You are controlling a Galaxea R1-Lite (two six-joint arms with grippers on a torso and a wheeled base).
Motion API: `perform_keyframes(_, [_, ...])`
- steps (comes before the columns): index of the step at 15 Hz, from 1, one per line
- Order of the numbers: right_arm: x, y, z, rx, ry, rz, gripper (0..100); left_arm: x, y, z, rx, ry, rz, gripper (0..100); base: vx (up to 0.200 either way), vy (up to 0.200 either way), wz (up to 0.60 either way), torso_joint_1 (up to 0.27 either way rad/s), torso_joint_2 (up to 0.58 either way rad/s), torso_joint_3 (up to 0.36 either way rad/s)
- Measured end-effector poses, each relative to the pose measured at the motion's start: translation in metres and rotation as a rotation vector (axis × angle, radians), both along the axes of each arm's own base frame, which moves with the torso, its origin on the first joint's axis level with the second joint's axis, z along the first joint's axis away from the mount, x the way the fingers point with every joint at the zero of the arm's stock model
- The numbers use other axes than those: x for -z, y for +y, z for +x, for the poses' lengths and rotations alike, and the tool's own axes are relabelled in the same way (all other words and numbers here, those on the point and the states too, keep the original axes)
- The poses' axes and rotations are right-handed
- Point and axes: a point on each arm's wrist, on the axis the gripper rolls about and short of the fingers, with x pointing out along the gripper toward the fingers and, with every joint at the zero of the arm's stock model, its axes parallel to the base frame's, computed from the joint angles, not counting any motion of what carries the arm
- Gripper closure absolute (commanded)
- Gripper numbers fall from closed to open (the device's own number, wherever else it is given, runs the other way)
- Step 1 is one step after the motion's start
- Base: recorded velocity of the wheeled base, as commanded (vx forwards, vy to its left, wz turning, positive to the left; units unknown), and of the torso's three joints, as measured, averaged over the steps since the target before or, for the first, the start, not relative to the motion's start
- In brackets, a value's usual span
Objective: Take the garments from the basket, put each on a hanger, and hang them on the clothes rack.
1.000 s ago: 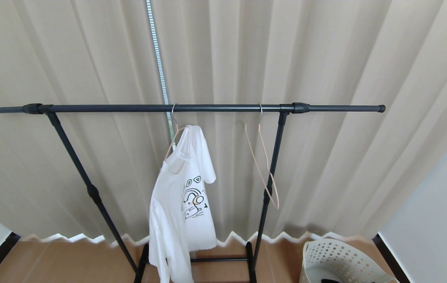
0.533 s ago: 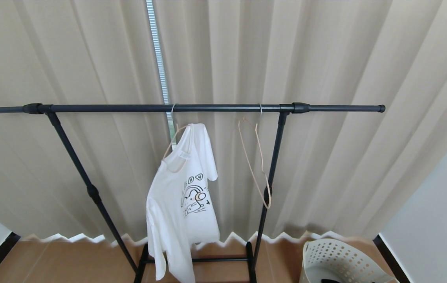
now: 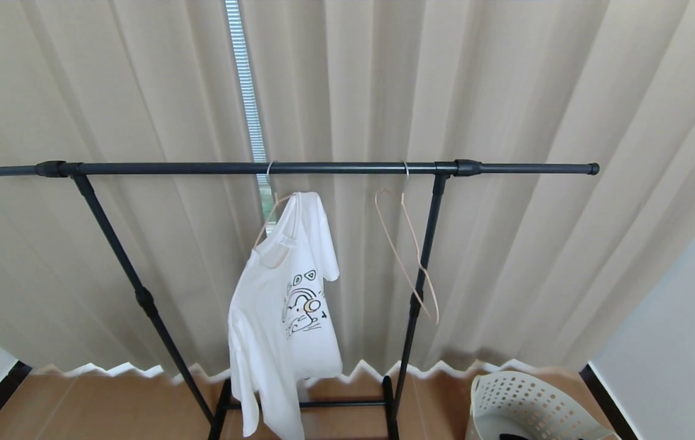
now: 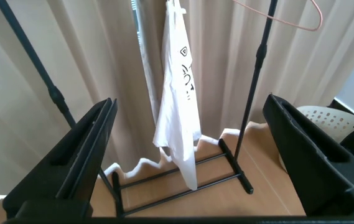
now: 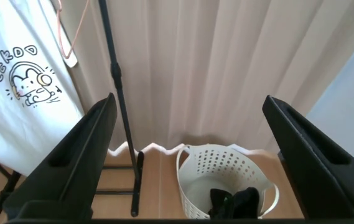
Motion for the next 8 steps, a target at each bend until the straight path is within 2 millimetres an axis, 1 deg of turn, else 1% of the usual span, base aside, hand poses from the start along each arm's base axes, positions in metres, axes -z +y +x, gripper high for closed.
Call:
perform_keyframes(6, [0.0003, 0.0001, -0.0012, 0.003, -0.016, -0.001, 0, 0.0007, -0.0002, -0.0015, -0.009, -0.021, 0.0, 0, 0.0, 0.0, 0.0, 0.0, 0.0, 0.0])
perform_keyframes(7, [0.0003, 0.0001, -0.0013, 0.003, -0.017, -0.001, 0, 0.0007, -0.0002, -0.0016, -0.01, -0.022, 0.0, 0, 0.0, 0.0, 0.0, -0.056, 0.07, 0.061])
perform_keyframes(8, [0.0002, 0.0001, -0.0014, 0.002, -0.018, 0.0, 0, 0.0006, -0.0002, -0.0016, -0.01, -0.024, 0.0, 0, 0.0, 0.0, 0.0, -0.129, 0.31, 0.159])
